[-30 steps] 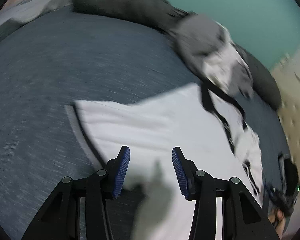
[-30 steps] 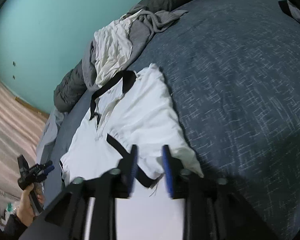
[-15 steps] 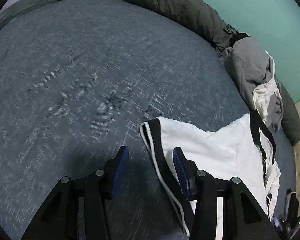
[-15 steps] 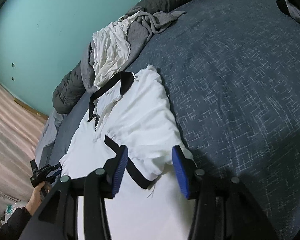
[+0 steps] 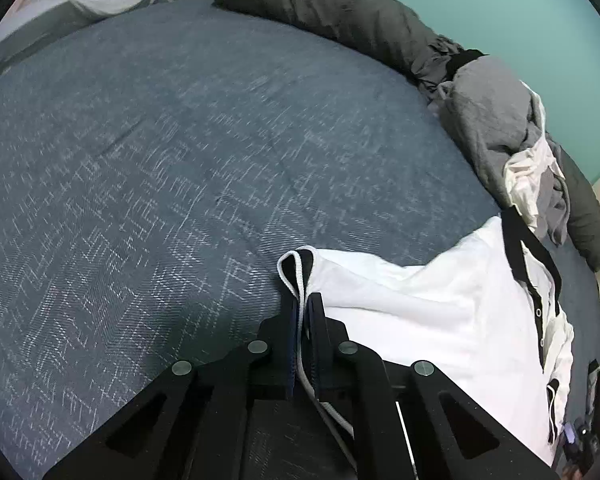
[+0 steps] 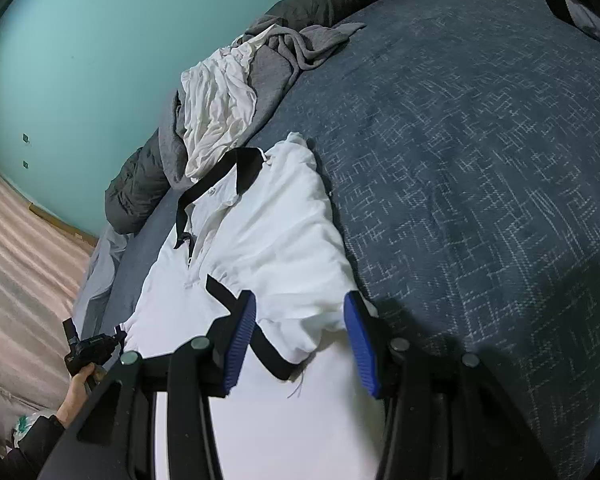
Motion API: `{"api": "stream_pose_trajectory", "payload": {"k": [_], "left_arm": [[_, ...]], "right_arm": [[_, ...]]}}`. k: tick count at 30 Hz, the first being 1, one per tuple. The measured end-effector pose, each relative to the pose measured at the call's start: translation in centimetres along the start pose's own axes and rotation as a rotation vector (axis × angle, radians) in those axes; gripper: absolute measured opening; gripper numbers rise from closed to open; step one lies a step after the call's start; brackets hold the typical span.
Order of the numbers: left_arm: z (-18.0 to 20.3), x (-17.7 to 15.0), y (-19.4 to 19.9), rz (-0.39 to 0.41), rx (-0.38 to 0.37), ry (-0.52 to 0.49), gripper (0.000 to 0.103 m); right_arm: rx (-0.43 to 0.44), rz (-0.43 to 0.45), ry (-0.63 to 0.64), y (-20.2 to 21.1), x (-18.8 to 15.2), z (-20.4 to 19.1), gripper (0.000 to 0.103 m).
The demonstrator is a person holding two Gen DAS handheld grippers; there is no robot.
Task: Fold clothes
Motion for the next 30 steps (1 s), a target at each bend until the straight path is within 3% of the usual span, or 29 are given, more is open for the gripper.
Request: {"api": "stream_pose_trajectory", "payload": {"k": [4,9,14,21,26,30], "left_arm": [[1.3,0.0,1.5,0.027,0.007,-0.033,0.005],[5.5,-0.1,4.4,0.069,-0.001,-0.131,0.005],[12.9,-1.4,6.4,0.081,-0.046,-0.271,0.005],[20.7,-6.5,4.0,-0.007,-0.079,-0.401,0.005],[22.9,-10.3,1.4,-0.093,-0.100,-0.441,0.006],[23.4,-11.3,2.2,-0.107,-0.146,-0.433,0.010]], "right_arm": [[0.004,0.004,-0.007,0.1,0.1,0.0,0.046],[0.010,0.015,-0.017,0.5,0.3,0.1,0.046],[0.021,0.018,-0.018,0.7,0.5,0.0,0.046],[0.035,0.022,-0.027,1.0,0.6,0.0,0.046],[0.041,0.022,-0.034,1.1,0.6,0.2,0.046],[0.042,0.020,-0.036,1.0,0.6,0.1,0.046]]}}
Point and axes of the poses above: each gripper's, at about its wrist camera, not at the fingertips, and y roughly against the way its jaws point, z to its right, x to its top, the point moved 6 cm from there along -y, roughly the way its jaws point, and after that the axes turned 2 degrees about y, right-handed, at the moved point
